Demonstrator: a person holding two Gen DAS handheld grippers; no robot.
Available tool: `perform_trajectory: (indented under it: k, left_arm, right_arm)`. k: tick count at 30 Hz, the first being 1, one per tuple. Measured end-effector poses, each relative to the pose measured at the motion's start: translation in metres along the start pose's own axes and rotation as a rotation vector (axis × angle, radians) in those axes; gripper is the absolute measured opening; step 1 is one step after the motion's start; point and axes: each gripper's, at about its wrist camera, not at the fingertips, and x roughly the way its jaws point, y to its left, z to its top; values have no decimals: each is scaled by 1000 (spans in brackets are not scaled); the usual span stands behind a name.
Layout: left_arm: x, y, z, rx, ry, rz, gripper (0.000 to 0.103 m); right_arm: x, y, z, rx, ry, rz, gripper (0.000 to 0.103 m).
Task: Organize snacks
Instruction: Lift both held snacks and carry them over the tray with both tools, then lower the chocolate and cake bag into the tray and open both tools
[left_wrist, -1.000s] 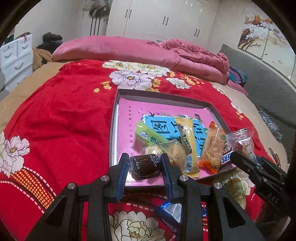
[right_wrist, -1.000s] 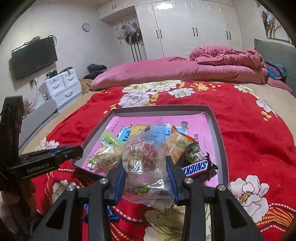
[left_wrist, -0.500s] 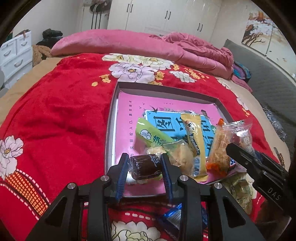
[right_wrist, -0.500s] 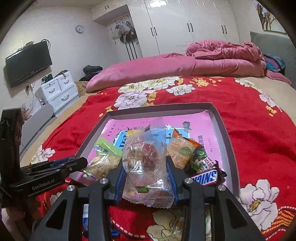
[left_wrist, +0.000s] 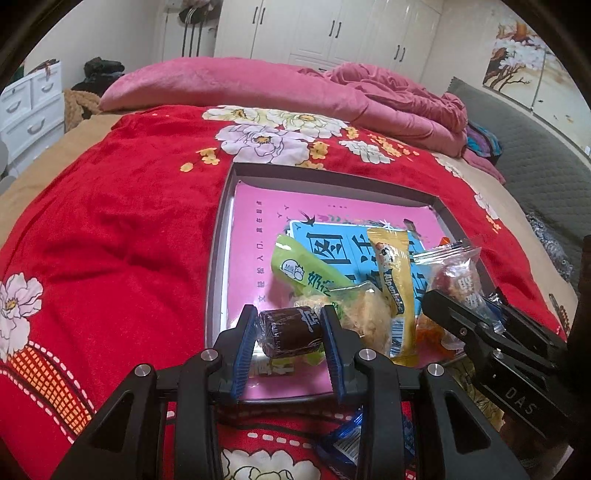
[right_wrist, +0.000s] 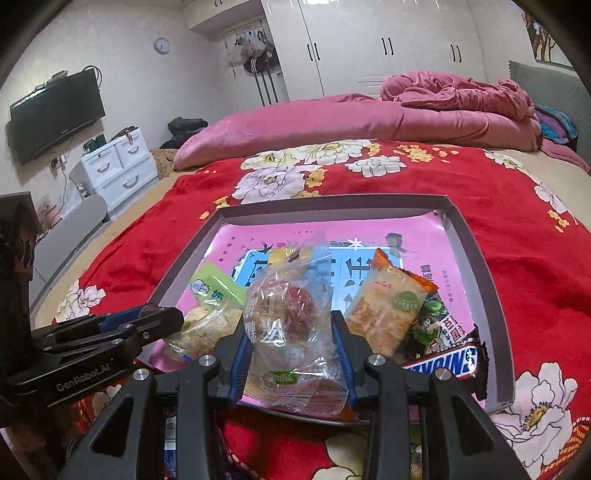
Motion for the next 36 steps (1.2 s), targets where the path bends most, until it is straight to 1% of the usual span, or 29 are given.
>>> perform_trajectory:
  k: [18, 20, 22, 26, 28, 32, 36]
  left_arm:
    - [0, 1, 2, -9, -6, 2, 36]
    - [-2, 2, 2, -11, -9, 1, 36]
    - [-2, 3, 2, -11, -10, 0, 37]
    - [-3, 3, 2, -15, -14, 1, 37]
    - [-4, 4, 2, -17, -16, 1, 37]
    - [-5, 5, 3, -22, -20, 0, 41]
    - [-9, 6, 3, -22, -34, 0, 51]
  right_arm:
    - [1, -7, 0, 18, 11, -13, 42]
    - [-1, -7, 0, 19, 6, -13, 43]
    - [-3, -8, 0, 21, 0, -14, 47]
    - [-7, -10, 1, 26, -12, -13, 49]
    - [-9, -11, 1, 27, -16, -14, 51]
    - [-16, -13, 2, 24, -36, -17, 54]
    - [-23, -17, 3, 29, -56, -24, 60]
